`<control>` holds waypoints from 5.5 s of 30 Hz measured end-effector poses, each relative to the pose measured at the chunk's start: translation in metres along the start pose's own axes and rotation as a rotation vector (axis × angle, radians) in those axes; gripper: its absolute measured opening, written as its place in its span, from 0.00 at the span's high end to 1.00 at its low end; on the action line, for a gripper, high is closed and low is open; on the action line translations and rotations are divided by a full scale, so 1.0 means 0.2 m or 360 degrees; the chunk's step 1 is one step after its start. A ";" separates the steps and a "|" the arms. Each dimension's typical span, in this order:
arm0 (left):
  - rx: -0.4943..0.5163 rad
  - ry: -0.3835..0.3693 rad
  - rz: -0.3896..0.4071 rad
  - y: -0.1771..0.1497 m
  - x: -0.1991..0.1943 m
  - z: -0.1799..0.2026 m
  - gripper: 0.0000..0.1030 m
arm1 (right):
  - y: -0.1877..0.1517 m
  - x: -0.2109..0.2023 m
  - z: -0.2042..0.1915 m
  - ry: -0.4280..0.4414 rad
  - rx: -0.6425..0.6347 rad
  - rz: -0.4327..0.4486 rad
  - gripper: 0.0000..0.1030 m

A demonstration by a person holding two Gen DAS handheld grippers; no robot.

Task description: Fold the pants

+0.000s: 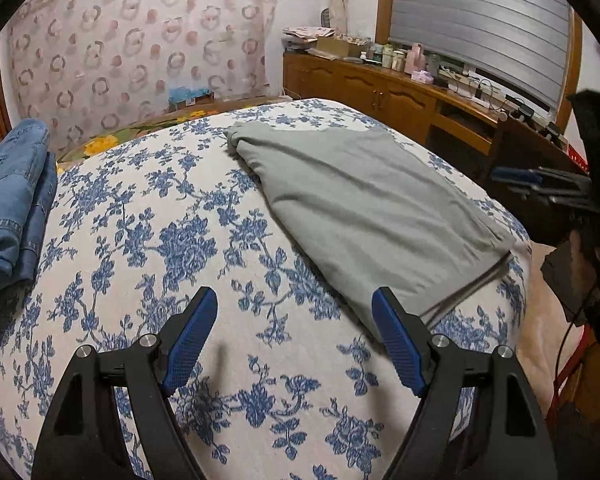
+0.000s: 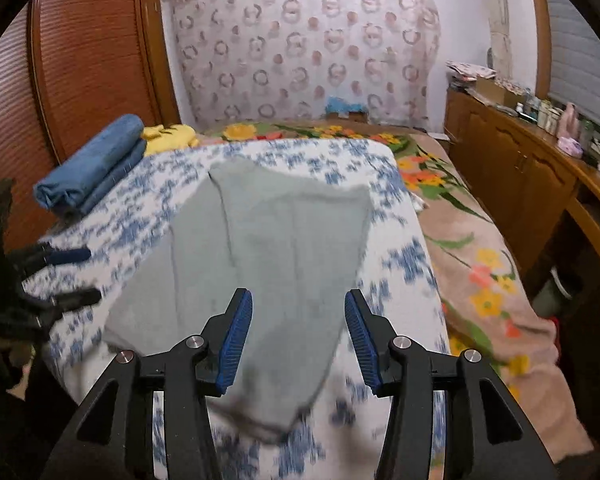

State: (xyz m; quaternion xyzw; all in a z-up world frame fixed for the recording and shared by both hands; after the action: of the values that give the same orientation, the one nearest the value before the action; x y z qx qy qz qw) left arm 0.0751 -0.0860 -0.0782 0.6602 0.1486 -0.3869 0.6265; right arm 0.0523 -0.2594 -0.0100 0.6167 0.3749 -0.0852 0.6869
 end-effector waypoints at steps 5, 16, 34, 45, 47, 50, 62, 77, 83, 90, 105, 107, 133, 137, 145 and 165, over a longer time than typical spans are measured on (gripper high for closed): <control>-0.0012 -0.0012 -0.0040 -0.05 -0.01 -0.01 0.27 | -0.07 -0.01 -0.04 -0.0018 0.0021 -0.0027 0.51; 0.0145 -0.0135 -0.0057 -0.08 -0.05 0.17 0.42 | -0.11 -0.02 -0.03 0.0019 0.0099 -0.0046 0.51; 0.0217 -0.0263 -0.0123 -0.08 0.02 0.26 0.86 | -0.15 -0.02 -0.04 0.0056 0.0140 -0.0056 0.51; 0.0201 -0.0234 -0.0163 -0.08 0.05 0.25 0.86 | -0.16 0.00 -0.07 0.0033 0.0136 -0.0127 0.51; 0.0204 -0.0226 -0.0166 -0.08 0.05 0.25 0.84 | -0.17 0.00 -0.07 0.0026 0.0133 -0.0136 0.51; 0.0207 -0.0206 -0.0161 -0.08 0.06 0.24 0.79 | -0.17 0.00 -0.06 0.0030 0.0152 -0.0134 0.51; 0.0192 -0.0212 -0.0122 -0.06 0.07 0.23 0.79 | -0.18 0.00 -0.09 0.0076 0.0131 -0.0125 0.72; 0.0138 -0.0264 0.0226 0.15 -0.30 0.21 0.92 | 0.01 -0.22 -0.10 0.0232 0.0124 0.0195 0.92; 0.0096 -0.0228 0.0335 0.24 -0.43 0.09 0.92 | 0.17 -0.33 -0.17 0.0273 0.0015 0.0331 0.92; 0.0016 -0.0204 0.0280 0.21 -0.33 -0.05 0.92 | 0.19 -0.15 -0.24 0.0343 -0.0036 0.0259 0.92; -0.0002 -0.0142 0.0330 0.55 -0.22 -0.22 0.93 | 0.69 0.07 -0.21 0.0379 -0.0181 0.0296 0.93; 0.0027 -0.0098 0.0376 0.67 -0.23 -0.26 0.93 | 0.83 0.08 -0.22 0.0358 -0.0232 0.0355 0.93; 0.0104 0.0287 0.0390 1.03 -0.23 -0.59 0.93 | 1.25 0.68 -0.37 0.0393 -0.0247 0.0370 0.93; 0.0131 0.0289 0.0277 0.79 -0.19 -0.54 0.93 | 1.05 0.72 -0.50 0.0395 -0.0288 0.0257 0.93; 0.0084 0.0225 0.0234 0.50 -0.26 -0.49 0.93 | 0.86 0.68 -0.59 0.0386 -0.0287 0.0158 0.93; 0.0028 0.0124 0.0218 0.10 -0.41 -0.30 0.93 | 0.53 0.26 -0.61 0.0442 -0.0208 0.0093 0.93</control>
State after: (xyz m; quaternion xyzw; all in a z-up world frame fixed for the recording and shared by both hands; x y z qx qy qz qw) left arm 0.0542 -0.0086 -0.0125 0.6888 0.1239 -0.3184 0.6394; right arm 0.1008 -0.1054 0.0464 0.5872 0.4530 0.0457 0.6693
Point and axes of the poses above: each gripper's, at about its wrist camera, not at the fingertips, and x roughly the way its jaws point, z to its right, y to its top, the point moved 2 cm from there along x, roughly the way its jaws point, and after that the axes turned 3 degrees about -x, right-handed, at the moved point
